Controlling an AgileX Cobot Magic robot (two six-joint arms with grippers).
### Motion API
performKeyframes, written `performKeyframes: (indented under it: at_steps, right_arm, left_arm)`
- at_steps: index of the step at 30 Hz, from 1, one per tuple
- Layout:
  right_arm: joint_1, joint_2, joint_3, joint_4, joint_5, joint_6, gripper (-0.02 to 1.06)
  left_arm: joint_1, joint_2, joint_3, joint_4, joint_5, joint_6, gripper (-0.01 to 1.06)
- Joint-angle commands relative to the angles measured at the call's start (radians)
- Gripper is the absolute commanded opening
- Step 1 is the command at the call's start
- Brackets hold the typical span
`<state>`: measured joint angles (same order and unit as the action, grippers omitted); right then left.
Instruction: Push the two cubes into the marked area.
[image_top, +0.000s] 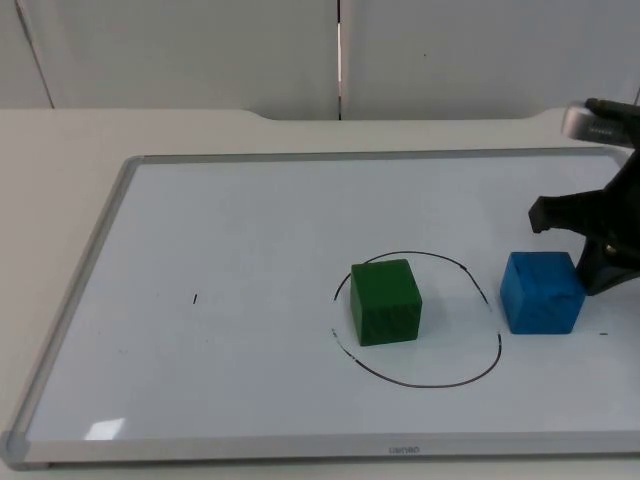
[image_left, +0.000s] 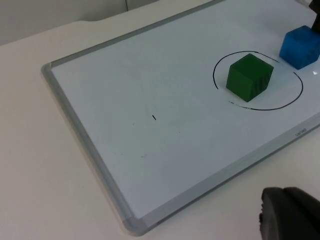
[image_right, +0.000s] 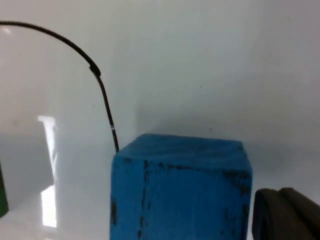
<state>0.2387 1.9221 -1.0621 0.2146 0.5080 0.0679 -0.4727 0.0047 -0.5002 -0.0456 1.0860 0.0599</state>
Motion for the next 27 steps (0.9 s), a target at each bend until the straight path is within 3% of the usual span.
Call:
performKeyframes:
  at_steps: [1, 27]
  right_arm:
    - [0.005, -0.002, -0.005, -0.016, 0.016, -0.005, 0.00]
    - [0.007, -0.002, -0.005, 0.079, 0.019, -0.005, 0.00]
  left_arm:
    - [-0.004, -0.005, 0.004, 0.004, -0.009, -0.008, 0.00]
    - [-0.004, -0.005, 0.004, 0.004, -0.009, -0.008, 0.00]
